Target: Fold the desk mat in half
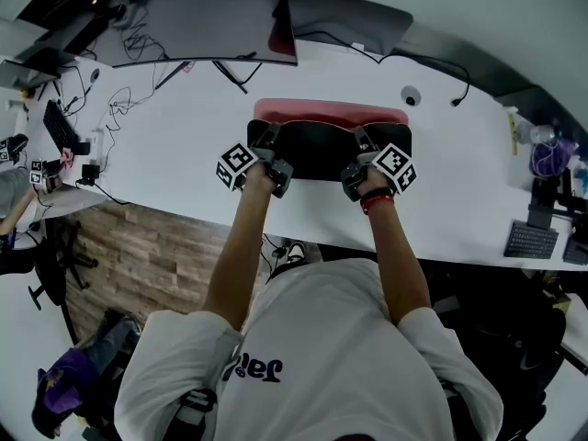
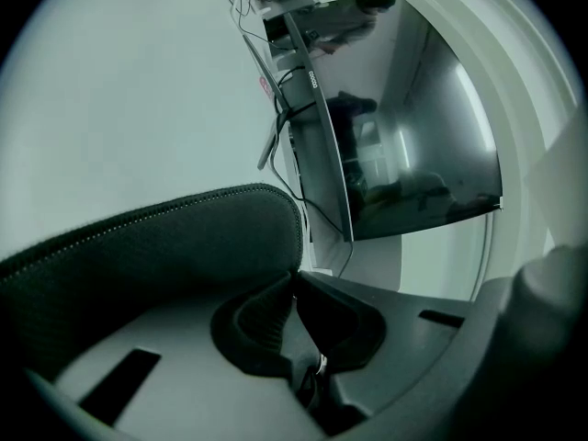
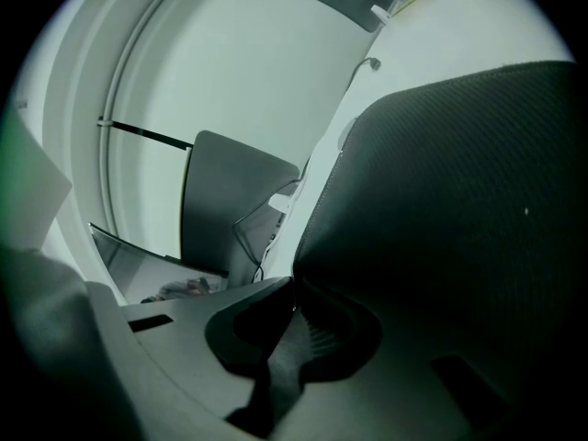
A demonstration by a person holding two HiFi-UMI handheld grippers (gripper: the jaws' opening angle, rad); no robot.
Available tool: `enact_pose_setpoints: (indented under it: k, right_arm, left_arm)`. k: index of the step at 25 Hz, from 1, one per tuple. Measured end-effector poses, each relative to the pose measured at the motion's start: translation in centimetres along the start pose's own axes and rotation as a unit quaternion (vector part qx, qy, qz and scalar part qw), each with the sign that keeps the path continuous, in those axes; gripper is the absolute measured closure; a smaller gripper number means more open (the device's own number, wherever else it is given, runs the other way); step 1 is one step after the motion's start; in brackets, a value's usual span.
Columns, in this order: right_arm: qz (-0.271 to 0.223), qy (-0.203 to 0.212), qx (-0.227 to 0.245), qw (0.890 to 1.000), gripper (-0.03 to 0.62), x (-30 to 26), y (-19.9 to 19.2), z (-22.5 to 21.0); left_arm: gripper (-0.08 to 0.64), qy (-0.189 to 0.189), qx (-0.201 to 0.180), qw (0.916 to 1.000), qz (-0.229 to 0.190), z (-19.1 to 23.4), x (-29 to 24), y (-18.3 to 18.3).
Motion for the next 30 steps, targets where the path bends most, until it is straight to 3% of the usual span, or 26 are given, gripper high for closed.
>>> enact_pose_setpoints:
  k: [13,25,30]
  right_arm:
    - [0.002,0.006,0.003,1.0,0.551,-3.3,1.9,1.1]
    - [-0.002,-0.009,-0.009,1.0,0.53,-4.9,2.6,0.4]
    - [0.007,0.003,0.026,1.0,0.525,-5.2,2.5,1.1]
  left_arm:
    - [0.528,-0.007,0.003,0.9999,-0.015,-0.8,-3.4,1.2]
    - [0.522,0.008,-0.022,0.9996,-0.017,-0.9,-5.5,1.5]
    - [0.517,0.006,-0.032,0.9993,-0.018,-1.0,-5.6,1.4]
Point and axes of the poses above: the fingertips, and each gripper's own axes: x backward along the fingers, z to its left, y out of its top, the point moved 4 cm from there along x, backward along the fingers, and after that the axes turned 6 degrees about -z, right-handed, at the moved point
